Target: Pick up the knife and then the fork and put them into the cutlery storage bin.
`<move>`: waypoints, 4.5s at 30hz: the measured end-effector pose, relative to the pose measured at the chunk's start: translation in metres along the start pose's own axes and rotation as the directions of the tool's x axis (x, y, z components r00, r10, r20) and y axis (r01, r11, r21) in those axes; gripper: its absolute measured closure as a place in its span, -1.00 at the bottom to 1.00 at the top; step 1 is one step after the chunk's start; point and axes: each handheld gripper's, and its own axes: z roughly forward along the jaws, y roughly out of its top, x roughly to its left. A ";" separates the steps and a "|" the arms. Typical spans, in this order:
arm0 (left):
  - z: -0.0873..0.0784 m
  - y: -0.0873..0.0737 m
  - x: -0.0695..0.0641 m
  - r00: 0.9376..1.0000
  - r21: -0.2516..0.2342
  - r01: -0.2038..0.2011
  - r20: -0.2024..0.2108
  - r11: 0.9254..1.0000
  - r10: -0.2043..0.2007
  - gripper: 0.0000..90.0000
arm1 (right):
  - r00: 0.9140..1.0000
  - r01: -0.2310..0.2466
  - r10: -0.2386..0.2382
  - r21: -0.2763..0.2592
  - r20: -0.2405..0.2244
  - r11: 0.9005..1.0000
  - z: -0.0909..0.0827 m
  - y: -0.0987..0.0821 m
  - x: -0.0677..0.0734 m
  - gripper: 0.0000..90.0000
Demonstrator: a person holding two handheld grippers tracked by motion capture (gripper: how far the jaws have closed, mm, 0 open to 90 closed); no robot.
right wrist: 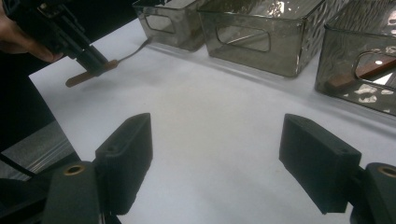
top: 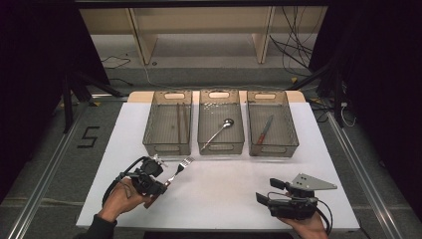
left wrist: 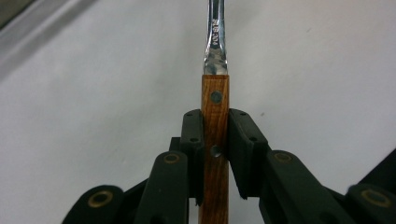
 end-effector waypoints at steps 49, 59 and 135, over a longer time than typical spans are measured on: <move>-0.015 0.151 -0.046 0.989 -0.356 -0.072 0.098 0.932 0.114 0.70 | 1.000 -0.005 0.005 -0.014 -0.002 1.000 -0.001 0.000 -0.002 -0.41; -0.009 0.191 -0.061 0.984 -0.369 -0.098 0.103 0.924 0.145 0.70 | 1.000 0.000 0.000 -0.028 -0.015 1.000 -0.002 0.000 -0.002 -0.46; 0.074 0.303 -0.099 0.983 -0.342 -0.007 0.172 0.940 0.070 0.69 | 0.999 0.015 -0.018 -0.066 -0.034 0.998 -0.006 0.000 -0.001 -0.53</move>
